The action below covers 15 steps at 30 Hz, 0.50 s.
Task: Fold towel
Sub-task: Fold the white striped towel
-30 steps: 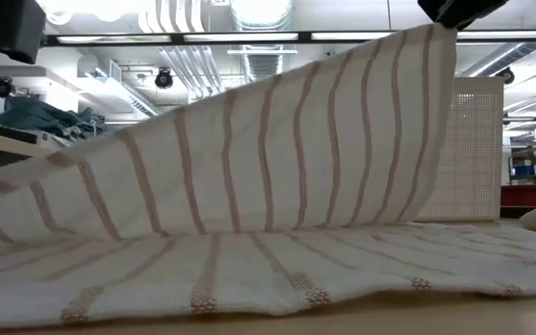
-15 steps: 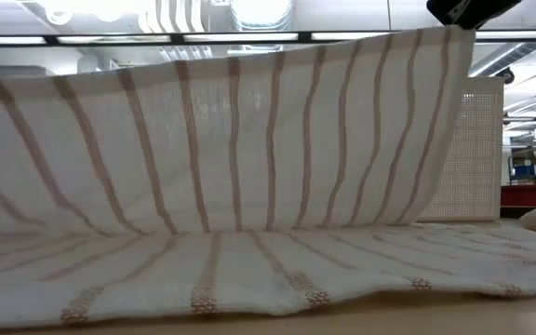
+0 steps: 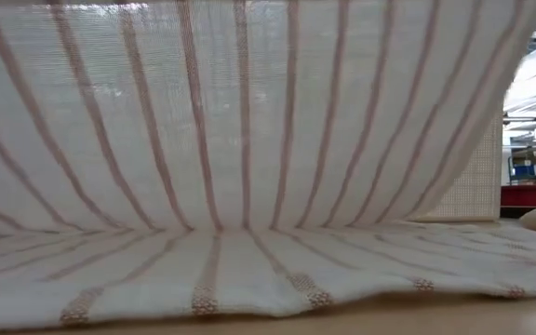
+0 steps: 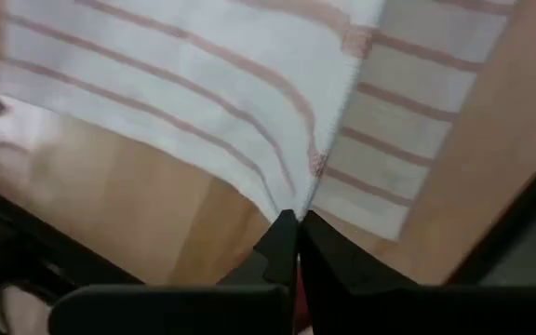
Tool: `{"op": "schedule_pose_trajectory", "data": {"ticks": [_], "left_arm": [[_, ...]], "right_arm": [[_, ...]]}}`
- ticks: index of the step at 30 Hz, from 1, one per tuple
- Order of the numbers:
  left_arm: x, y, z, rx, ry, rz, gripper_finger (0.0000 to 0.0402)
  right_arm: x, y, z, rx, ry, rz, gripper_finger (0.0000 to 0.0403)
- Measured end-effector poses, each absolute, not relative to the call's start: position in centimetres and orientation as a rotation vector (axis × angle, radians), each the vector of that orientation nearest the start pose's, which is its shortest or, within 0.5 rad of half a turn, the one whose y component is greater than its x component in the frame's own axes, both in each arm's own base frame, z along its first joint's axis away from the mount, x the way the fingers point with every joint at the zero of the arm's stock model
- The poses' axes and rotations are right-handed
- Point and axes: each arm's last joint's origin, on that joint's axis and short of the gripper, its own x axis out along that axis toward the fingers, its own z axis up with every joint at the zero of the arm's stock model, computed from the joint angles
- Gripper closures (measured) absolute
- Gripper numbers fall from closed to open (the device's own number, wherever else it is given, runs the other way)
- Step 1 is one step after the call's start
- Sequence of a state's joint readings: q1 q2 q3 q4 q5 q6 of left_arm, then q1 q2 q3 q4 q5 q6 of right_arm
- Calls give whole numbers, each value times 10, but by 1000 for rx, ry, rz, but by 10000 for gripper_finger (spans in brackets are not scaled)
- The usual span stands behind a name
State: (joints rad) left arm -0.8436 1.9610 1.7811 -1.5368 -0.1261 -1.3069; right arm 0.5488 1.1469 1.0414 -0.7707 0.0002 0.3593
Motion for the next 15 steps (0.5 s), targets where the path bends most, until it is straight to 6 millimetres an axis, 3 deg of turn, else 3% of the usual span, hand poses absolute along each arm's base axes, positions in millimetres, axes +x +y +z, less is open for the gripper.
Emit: {"op": "schedule_pose_trajectory", "data": {"ticks": [15], "left_arm": [[249, -277, 249, -336, 1449, 419, 401]], "right_arm": [[183, 121, 264, 177, 1055, 365, 403]]}}
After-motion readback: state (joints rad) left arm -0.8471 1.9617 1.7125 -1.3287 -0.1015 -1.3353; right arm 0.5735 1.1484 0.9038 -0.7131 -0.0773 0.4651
